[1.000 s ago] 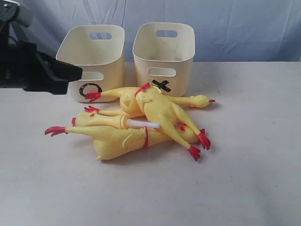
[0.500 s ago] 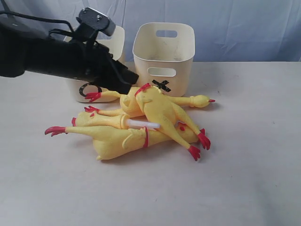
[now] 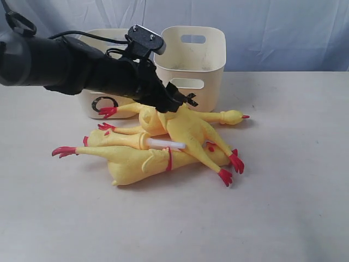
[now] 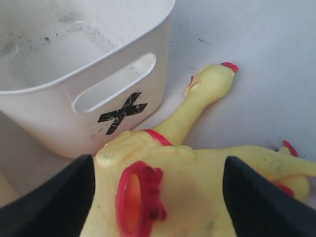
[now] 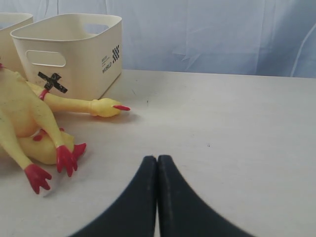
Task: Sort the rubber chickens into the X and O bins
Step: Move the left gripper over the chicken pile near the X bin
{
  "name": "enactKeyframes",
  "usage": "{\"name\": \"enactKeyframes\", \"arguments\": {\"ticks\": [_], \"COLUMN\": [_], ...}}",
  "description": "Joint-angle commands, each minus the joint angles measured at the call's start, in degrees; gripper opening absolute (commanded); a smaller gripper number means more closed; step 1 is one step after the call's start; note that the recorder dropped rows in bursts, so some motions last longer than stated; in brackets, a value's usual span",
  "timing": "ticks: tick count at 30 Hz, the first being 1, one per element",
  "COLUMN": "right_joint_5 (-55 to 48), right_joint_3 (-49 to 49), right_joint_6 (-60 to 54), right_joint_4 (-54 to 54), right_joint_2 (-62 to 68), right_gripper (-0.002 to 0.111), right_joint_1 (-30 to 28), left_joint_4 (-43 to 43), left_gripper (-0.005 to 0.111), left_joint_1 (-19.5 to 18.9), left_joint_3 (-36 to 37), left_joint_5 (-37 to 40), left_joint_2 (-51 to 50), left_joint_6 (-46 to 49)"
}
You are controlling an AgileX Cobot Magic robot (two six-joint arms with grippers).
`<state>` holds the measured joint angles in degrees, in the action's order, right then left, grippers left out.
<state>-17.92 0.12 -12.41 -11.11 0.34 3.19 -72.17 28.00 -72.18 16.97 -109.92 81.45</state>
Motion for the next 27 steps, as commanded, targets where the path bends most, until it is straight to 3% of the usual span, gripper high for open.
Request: {"name": "enactKeyframes", "arguments": {"ticks": [1,18,20,24,27], "right_joint_5": [0.4,0.5,0.5,0.5,0.5], "right_joint_3": [-0.1,-0.1,-0.1,-0.1,-0.1], "right_joint_6": [-0.2,-0.2,-0.2,-0.2,-0.2], "right_joint_4": [-0.1,-0.1,-0.1,-0.1,-0.1], "right_joint_2": [-0.3,-0.3,-0.3,-0.3,-0.3], "right_gripper": [-0.001,-0.001,-0.001,-0.001,-0.001], "right_joint_1": [0.3,0.3,0.3,0.3,0.3], "left_joint_4": [-1.9,-1.3,-1.3,0.8,1.3], "left_gripper": [0.069,0.065,0.06,0.039,0.012], "left_joint_1": [0.2,0.2,0.2,0.2,0.2], "left_joint_3": [-2.0,-2.1,-2.1,-2.1,-2.1], "left_joint_5": [0.0,0.3,1.4,4.0,5.2], "left_joint_2": [-1.9,-4.9,-4.9,-4.9,-4.9], "left_joint_6": [-0.5,-0.5,-0.5,-0.5,-0.5]}}
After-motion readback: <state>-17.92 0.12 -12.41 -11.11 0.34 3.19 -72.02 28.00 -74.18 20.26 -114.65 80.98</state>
